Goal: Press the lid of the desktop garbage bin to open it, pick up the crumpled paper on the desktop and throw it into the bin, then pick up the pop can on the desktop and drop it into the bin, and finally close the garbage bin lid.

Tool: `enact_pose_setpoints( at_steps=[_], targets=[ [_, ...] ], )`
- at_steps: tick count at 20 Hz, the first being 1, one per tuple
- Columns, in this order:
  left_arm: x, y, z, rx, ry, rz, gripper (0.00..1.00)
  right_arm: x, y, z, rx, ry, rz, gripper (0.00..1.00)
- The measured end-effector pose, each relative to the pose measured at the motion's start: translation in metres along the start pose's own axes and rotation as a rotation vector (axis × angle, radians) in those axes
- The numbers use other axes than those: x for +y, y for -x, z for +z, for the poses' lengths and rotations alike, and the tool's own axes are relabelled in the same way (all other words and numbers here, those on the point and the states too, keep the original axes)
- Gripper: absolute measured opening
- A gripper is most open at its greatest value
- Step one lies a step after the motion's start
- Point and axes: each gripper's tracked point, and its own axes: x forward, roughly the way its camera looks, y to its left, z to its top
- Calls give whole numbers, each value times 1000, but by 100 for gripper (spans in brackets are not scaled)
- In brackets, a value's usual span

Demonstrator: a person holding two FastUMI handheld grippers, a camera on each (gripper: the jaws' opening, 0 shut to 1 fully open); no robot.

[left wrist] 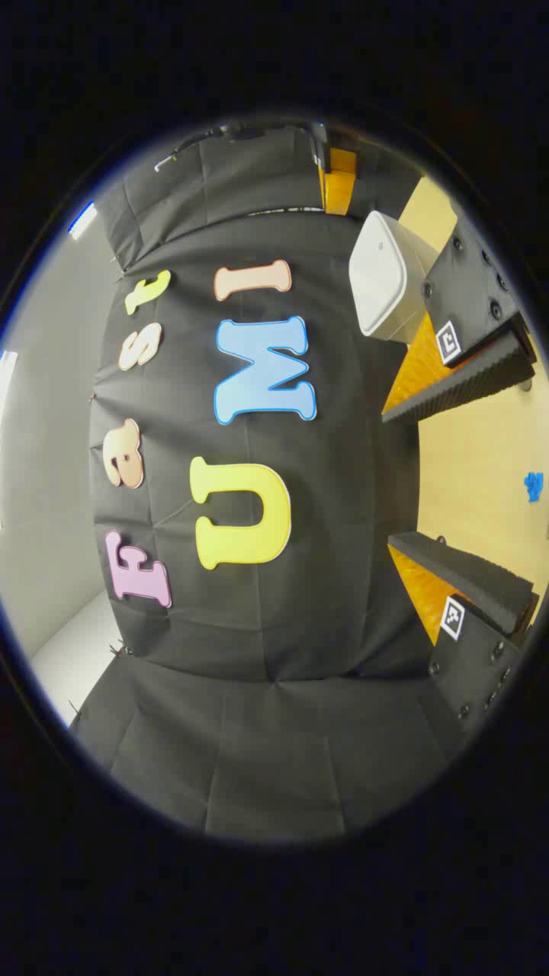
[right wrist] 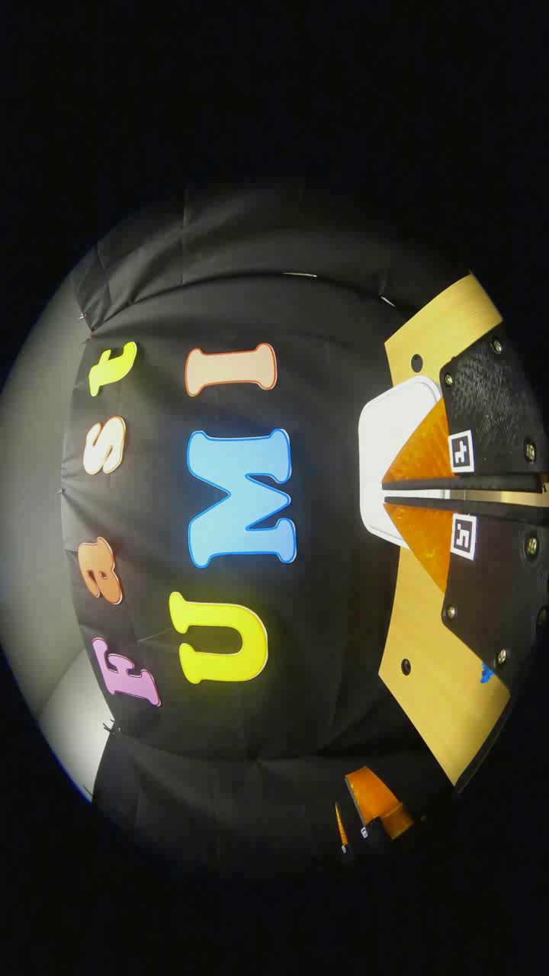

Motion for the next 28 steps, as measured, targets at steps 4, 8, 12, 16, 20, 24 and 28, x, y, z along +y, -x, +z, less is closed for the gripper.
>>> enact_pose_setpoints(
  at_steps=[4,8,12,16,20,24,28],
  targets=[
    [3,-10,0,-2,-15,8,95,-6,-23,-8,22,8,-16,6],
    [4,-22,-4,0,-27,18,95,-14,-45,-21,63,5,-34,6],
    [3,-31,-7,6,-34,23,94,-19,-60,-38,107,9,-45,6],
    [-2,-39,-10,16,-36,17,95,-24,-67,-55,147,-1,-53,6],
    [-3,-40,-13,27,-30,16,95,-30,-70,-68,177,-17,-61,6],
    [-1,-40,-12,29,-36,24,95,-34,-71,-78,202,-36,-63,6],
    [-2,-39,-12,31,-32,25,94,-33,-74,-79,199,-46,-53,6]
  ],
)
